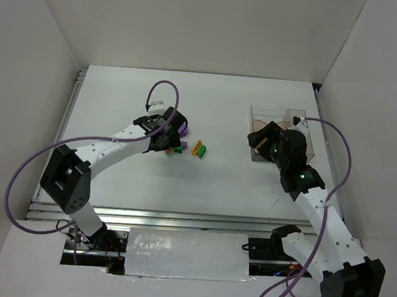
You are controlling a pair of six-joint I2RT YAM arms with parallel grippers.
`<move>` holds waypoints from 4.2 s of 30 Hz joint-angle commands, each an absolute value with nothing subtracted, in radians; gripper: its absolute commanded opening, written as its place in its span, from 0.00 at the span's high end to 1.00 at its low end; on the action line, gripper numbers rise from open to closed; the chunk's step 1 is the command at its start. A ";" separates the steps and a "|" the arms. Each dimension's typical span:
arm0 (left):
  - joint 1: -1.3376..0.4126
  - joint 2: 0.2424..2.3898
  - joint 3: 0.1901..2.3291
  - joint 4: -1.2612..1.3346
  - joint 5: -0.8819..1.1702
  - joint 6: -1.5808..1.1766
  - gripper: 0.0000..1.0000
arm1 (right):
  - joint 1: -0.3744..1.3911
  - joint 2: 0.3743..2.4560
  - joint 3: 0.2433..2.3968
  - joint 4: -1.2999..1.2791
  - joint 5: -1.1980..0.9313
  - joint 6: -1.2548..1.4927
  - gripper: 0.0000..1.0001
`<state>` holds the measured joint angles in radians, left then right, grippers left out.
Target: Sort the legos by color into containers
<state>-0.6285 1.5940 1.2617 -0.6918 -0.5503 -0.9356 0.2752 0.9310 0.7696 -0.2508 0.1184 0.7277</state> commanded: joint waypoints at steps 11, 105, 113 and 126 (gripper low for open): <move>-0.557 1.798 1.330 -0.554 -0.471 -0.910 0.11 | 0.307 0.772 0.649 -0.337 0.006 0.647 0.26; -0.629 0.989 0.807 0.456 0.871 -0.877 1.00 | 0.704 0.763 0.655 0.377 -0.612 0.718 1.00; -0.594 0.936 0.865 0.328 0.853 -0.822 1.00 | 0.545 0.752 0.594 0.437 -0.883 0.679 1.00; -0.537 0.911 1.060 -0.305 0.496 -0.566 1.00 | 0.319 0.851 0.797 -0.275 0.030 0.517 1.00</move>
<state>-0.5446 0.9295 0.9443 0.0097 0.7071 -0.7136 0.3679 0.7815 0.6758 0.0174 -0.4793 0.5896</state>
